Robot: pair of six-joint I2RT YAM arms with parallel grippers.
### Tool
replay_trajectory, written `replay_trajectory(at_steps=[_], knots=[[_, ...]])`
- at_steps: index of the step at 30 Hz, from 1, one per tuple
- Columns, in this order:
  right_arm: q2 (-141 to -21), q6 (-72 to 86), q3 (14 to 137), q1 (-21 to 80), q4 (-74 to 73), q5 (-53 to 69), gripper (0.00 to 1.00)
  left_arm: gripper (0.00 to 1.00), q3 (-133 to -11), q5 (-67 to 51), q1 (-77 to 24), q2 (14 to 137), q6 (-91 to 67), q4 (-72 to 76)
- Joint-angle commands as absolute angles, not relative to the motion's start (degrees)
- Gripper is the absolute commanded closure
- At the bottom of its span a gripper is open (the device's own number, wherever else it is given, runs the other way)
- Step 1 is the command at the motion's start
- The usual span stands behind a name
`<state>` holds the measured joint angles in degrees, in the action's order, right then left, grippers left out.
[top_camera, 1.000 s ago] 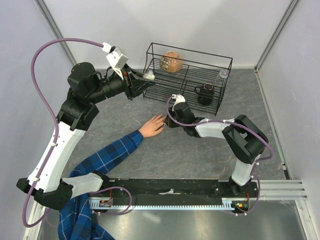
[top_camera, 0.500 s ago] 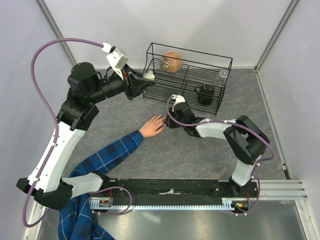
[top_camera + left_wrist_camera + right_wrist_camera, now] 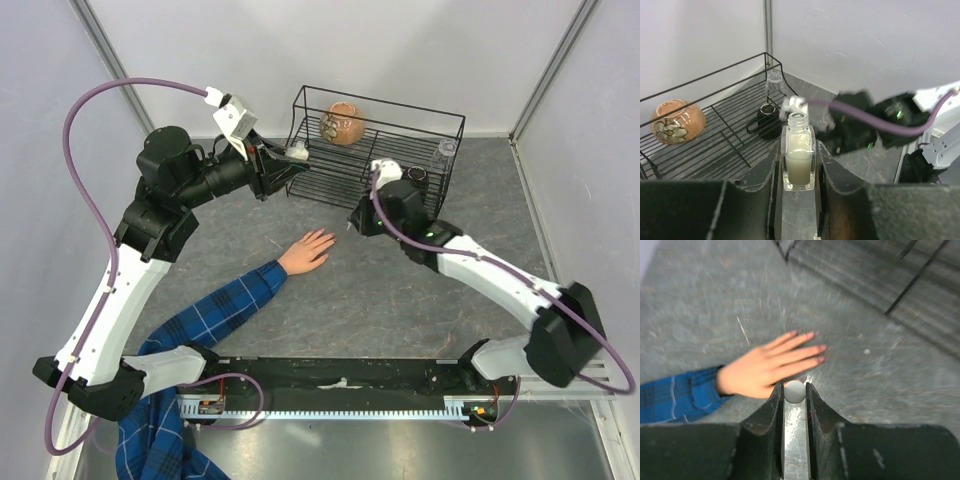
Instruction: Paint the nails
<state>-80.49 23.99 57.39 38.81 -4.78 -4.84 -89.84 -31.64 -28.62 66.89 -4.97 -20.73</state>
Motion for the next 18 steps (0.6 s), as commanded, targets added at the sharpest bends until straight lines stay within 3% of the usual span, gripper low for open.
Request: replay_trajectory(at_steps=[1,5,12,18], knots=[[-72.7,18.8,65.5,34.0,-16.2,-0.2,1.0,0.98,-87.0,-37.3,-28.8,65.1,-3.9,-17.9],[-71.5,13.9,76.5,31.7,-27.7,8.4,1.0,0.98,-83.9,-43.5,-28.8,65.0,-4.0,-16.0],[-72.9,12.7,93.2,31.2,-35.0,23.1,1.0,0.98,-80.9,-50.4,-28.7,66.5,-4.0,-13.0],[-73.2,13.9,99.0,31.2,-35.9,29.8,1.0,0.98,-79.4,-54.1,-28.8,69.6,-4.7,-10.5]])
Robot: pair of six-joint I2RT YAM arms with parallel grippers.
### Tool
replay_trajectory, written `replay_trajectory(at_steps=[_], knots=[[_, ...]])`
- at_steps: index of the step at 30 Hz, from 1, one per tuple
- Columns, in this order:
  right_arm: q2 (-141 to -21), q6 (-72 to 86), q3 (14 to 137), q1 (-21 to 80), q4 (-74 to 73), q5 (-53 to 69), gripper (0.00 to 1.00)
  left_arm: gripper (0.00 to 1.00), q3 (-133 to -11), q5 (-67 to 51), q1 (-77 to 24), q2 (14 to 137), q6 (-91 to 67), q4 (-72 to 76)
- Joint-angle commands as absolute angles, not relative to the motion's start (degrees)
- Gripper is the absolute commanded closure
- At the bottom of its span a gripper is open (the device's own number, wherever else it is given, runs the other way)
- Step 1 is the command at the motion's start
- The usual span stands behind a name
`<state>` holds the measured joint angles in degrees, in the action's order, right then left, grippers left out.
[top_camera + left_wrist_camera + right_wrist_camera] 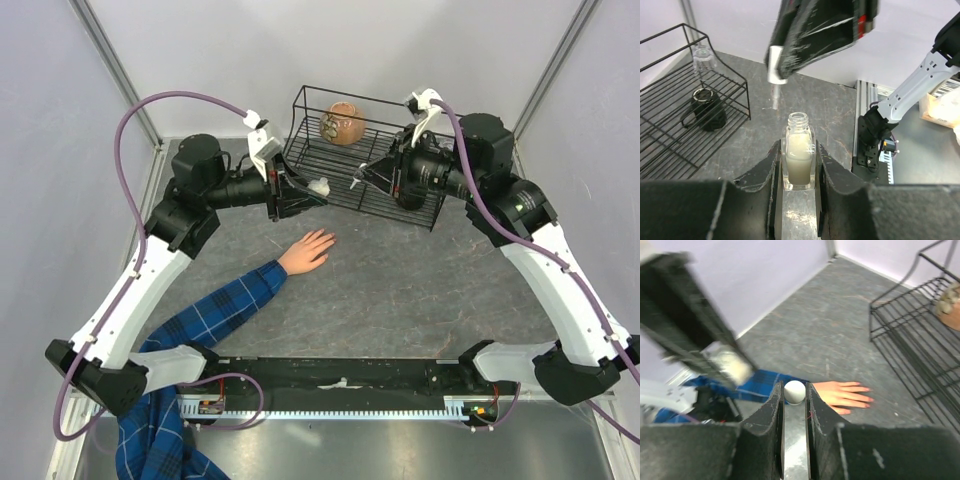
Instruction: Paint the nails
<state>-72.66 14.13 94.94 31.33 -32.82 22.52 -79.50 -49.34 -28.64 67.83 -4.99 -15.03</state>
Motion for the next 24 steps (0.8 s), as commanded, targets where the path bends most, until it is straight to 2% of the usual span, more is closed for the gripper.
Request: replay_trajectory(at_steps=[1,13,24], knots=[[-73.2,14.0,99.5,31.2,-35.9,30.6,1.0,0.98,-79.3,-54.1,-28.8,69.8,-4.4,-10.5],[-73.4,16.3,103.4,31.1,-35.7,38.1,1.0,0.98,-76.4,-52.8,-29.8,68.6,-1.6,-12.7],[-76.7,19.5,105.8,31.2,-33.2,33.2,1.0,0.98,-75.9,-53.0,-30.5,67.9,-1.7,-13.4]])
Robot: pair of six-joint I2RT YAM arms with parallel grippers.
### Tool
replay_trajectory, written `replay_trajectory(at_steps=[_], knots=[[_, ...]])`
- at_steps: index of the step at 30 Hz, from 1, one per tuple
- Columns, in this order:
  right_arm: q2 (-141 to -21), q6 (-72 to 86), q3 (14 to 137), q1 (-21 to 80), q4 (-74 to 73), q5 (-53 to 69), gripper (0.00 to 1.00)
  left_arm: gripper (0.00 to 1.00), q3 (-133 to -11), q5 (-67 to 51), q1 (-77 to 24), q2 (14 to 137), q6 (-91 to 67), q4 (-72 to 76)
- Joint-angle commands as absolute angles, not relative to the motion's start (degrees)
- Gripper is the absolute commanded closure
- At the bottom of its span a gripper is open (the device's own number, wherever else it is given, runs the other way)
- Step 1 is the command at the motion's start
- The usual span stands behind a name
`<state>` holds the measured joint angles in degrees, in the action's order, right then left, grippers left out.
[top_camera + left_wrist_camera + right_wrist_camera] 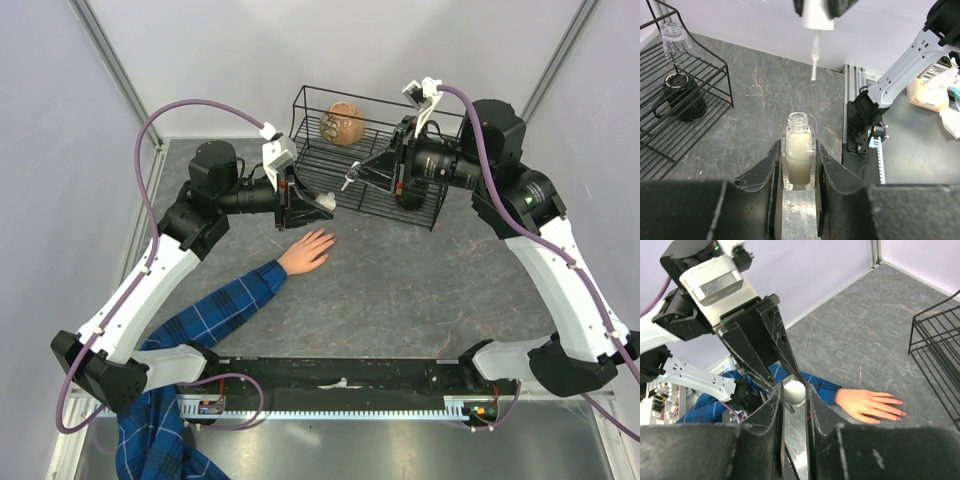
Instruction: Paint the nails
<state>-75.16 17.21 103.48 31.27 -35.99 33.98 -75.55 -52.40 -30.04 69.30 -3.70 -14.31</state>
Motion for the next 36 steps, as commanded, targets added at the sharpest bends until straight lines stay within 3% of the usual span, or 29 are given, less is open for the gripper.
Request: replay_trajectory(at_steps=[1,36], knots=[[-76.9,19.6,105.8,31.2,-33.2,33.4,1.0,0.98,-76.2,-53.0,-30.5,68.2,-1.7,-13.3],[-77.6,21.6,101.5,32.2,-30.9,36.9,1.0,0.98,-76.7,-52.5,-30.6,69.0,-2.1,-12.4]])
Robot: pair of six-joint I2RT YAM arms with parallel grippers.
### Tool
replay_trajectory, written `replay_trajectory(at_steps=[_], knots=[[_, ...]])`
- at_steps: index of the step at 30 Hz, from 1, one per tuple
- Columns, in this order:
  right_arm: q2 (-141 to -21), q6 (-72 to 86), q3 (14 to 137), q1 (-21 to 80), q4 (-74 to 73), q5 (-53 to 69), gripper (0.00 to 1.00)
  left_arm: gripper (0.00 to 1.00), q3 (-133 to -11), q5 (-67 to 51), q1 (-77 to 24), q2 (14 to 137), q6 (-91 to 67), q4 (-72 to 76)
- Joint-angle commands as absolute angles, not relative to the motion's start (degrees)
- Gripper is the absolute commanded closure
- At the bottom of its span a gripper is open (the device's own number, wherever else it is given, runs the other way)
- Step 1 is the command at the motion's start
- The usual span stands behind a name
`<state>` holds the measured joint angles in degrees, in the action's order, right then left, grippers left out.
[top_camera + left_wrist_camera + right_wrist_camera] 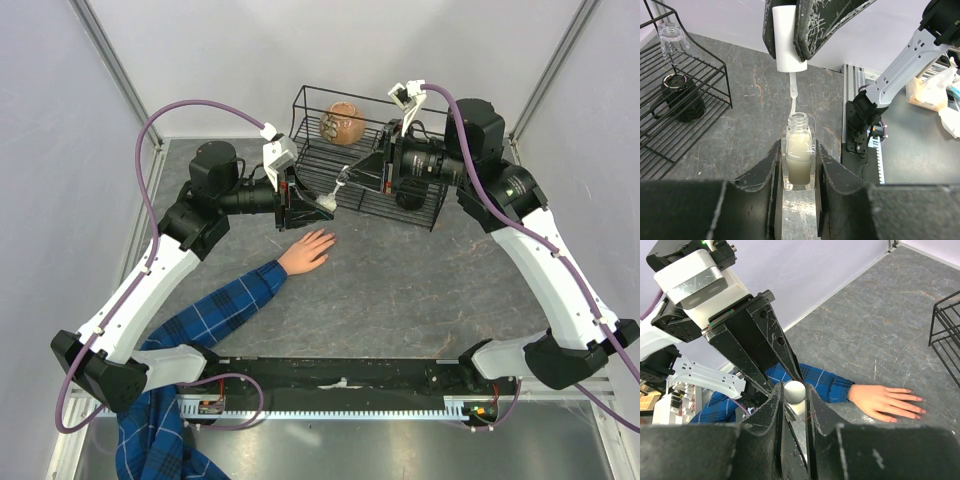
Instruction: Paint the nails
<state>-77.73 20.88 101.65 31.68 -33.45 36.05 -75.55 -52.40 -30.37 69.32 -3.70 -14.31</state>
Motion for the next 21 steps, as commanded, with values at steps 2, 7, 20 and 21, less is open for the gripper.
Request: replay_trajectory(at_steps=[2,7,20,21], knots=[[-77.5,21.7,101.3,32.3,-30.9,36.8,1.0,0.98,-76.7,-52.3,-30.6,69.2,-2.1,-12.4],[-77.3,21.7,100.7,32.7,-30.8,36.9,1.0,0.98,-76.6,-52.1,-30.7,69.0,-2.1,-12.4],[-77.3,21.7,99.6,32.9,-30.8,36.7,1.0,0.98,-77.2,-51.8,-30.7,69.2,-2.2,-12.3],[-77.4,21.6,99.6,33.0,-30.8,36.8,1.0,0.98,-77.3,-51.6,-30.6,69.1,-2.4,-12.0]])
